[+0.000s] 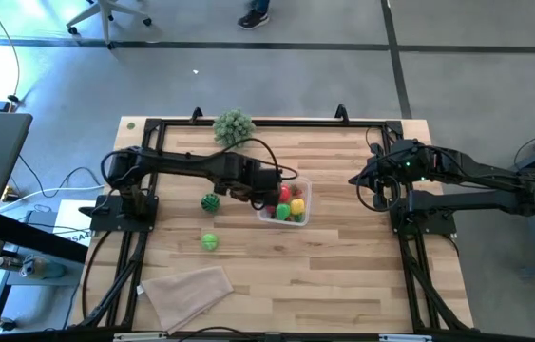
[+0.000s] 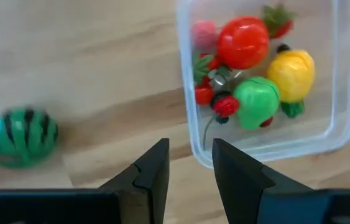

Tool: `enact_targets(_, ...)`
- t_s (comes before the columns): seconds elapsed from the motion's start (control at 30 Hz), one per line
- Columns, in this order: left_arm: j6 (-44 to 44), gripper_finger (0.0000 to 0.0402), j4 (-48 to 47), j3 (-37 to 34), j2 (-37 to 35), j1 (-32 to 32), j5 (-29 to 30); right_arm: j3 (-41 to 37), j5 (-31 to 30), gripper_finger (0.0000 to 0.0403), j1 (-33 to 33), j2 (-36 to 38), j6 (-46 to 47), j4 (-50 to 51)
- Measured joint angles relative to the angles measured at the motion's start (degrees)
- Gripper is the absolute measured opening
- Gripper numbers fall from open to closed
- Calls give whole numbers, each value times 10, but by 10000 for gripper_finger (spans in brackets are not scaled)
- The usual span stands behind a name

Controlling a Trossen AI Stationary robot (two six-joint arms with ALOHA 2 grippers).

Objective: Pick and placing Produce into tupperware
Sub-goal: Put the green watermelon into the transparent bin

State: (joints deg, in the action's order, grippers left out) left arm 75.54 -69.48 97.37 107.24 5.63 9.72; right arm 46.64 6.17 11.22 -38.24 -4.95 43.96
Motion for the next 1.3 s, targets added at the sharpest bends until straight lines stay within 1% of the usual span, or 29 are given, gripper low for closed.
enact_targets(0.07,38,111,-2,0,0,0,-2,0,0,2,0,0,0,0)
enact_targets(0.3,44,111,-8,-11,6,0,-11,0,0,2,0,0,0,0)
enact_targets(0.43,50,111,-60,-15,2,0,-17,0,0,2,0,0,0,0)
enact_targets(0.57,78,111,-106,-15,-10,0,-17,0,0,2,0,0,0,0)
enact_targets(0.77,83,111,-136,-14,-36,-5,-17,0,0,2,0,0,0,0)
enact_targets(1.07,82,113,-182,-15,-47,-9,-10,0,0,2,0,0,0,0)
enact_targets(1.17,80,128,-169,-43,-55,-9,3,0,0,2,0,0,0,0)
enact_targets(1.3,65,166,-104,-124,-96,-8,4,0,0,2,0,0,0,0)
